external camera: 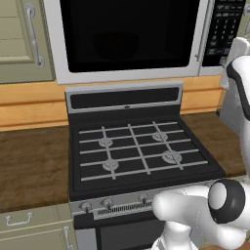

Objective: Open the microwave, place the bowl with waffle inside the microwave, then close the microwave door and turn it on.

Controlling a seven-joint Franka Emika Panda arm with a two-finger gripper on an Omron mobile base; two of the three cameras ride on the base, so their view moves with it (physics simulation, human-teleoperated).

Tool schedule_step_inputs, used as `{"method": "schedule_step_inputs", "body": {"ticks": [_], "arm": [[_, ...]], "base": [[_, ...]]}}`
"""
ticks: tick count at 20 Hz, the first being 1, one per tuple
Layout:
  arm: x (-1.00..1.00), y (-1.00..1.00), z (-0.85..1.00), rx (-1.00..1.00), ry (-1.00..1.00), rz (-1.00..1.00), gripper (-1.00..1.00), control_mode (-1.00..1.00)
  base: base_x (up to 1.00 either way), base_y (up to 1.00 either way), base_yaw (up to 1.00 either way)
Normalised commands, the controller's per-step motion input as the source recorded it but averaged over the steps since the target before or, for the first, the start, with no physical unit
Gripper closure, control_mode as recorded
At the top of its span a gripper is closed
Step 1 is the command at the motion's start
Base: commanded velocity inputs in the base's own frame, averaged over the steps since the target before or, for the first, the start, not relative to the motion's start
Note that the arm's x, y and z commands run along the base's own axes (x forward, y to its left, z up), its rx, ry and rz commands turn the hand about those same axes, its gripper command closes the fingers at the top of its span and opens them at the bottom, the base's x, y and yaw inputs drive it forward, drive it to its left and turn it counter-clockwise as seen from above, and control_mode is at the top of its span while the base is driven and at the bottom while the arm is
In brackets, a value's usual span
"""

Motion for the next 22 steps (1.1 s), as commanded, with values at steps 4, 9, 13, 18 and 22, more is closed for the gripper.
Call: {"method": "schedule_step_inputs", "body": {"ticks": [4, 9, 13, 18, 22], "arm": [[0.43, -0.21, 0.01, 0.02, 0.0, 0.01, 1.0, -1.0], [0.26, -0.22, 0.0, 0.09, 0.0, 0.06, 1.0, -1.0], [0.01, 0.06, 0.0, 0.03, 0.0, 0.02, 1.0, -1.0], [0.07, 0.24, 0.03, 0.0, 0.0, 0.0, 1.0, -1.0], [0.28, 0.02, 0.18, 0.0, 0.03, 0.0, 1.0, -1.0]], "base": [[0.0, 0.0, 0.0], [0.0, 0.0, 0.0], [0.0, 0.0, 0.0], [0.0, 0.0, 0.0], [0.0, 0.0, 0.0]]}}
